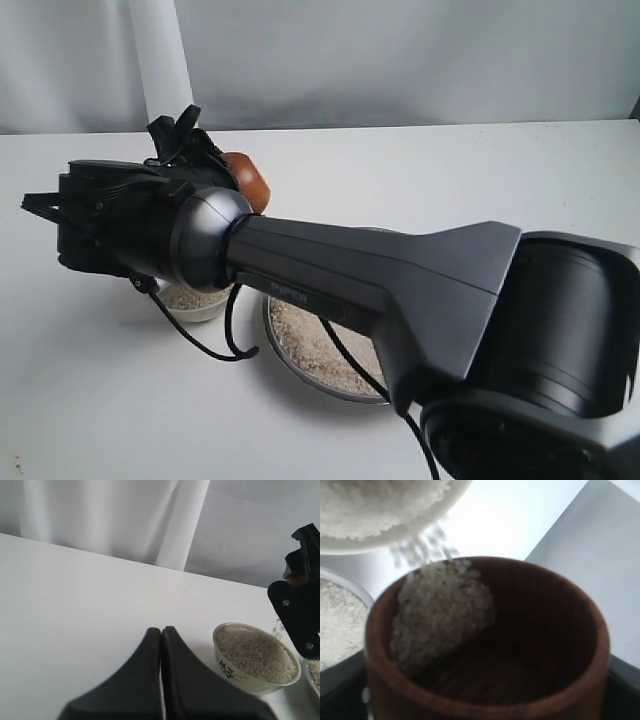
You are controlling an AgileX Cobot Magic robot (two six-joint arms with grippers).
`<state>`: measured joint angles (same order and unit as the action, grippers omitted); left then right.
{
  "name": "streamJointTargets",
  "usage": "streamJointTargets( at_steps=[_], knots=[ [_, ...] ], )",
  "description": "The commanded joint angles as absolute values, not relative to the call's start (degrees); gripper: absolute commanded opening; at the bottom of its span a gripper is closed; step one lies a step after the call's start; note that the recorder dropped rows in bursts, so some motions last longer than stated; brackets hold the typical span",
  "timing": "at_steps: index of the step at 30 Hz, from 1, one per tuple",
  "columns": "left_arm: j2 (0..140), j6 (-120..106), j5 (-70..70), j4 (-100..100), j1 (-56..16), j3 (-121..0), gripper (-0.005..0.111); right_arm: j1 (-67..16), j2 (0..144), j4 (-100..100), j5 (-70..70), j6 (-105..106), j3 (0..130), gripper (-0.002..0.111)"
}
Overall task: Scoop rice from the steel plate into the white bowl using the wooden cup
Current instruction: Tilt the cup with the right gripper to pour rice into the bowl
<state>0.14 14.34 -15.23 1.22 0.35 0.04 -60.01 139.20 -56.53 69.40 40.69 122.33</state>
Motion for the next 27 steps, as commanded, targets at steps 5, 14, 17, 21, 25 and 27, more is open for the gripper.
streamJointTargets(
  at_steps=[5,14,17,21,25,27],
  knots=[
    [0.0,14.53,-15.23,1.02,0.0,0.0,0.0,-59.93,138.43,-57.69,69.06,42.34,122.76,0.0],
    [0.0,14.53,-15.23,1.02,0.0,0.0,0.0,-60.14,138.43,-58.93,65.34,41.97,122.76,0.0],
    [0.0,14.53,-15.23,1.02,0.0,0.0,0.0,-60.14,138.43,-58.93,63.95,41.97,122.76,0.0],
    [0.0,14.53,-15.23,1.02,0.0,0.0,0.0,-60.14,138.43,-59.68,61.44,41.97,122.76,0.0],
    [0.0,14.53,-15.23,1.02,0.0,0.0,0.0,-60.14,138.43,-60.74,60.57,41.97,122.76,0.0],
    [0.0,14.53,-15.23,1.02,0.0,0.0,0.0,-60.14,138.43,-61.37,60.57,41.97,122.76,0.0]
  ],
)
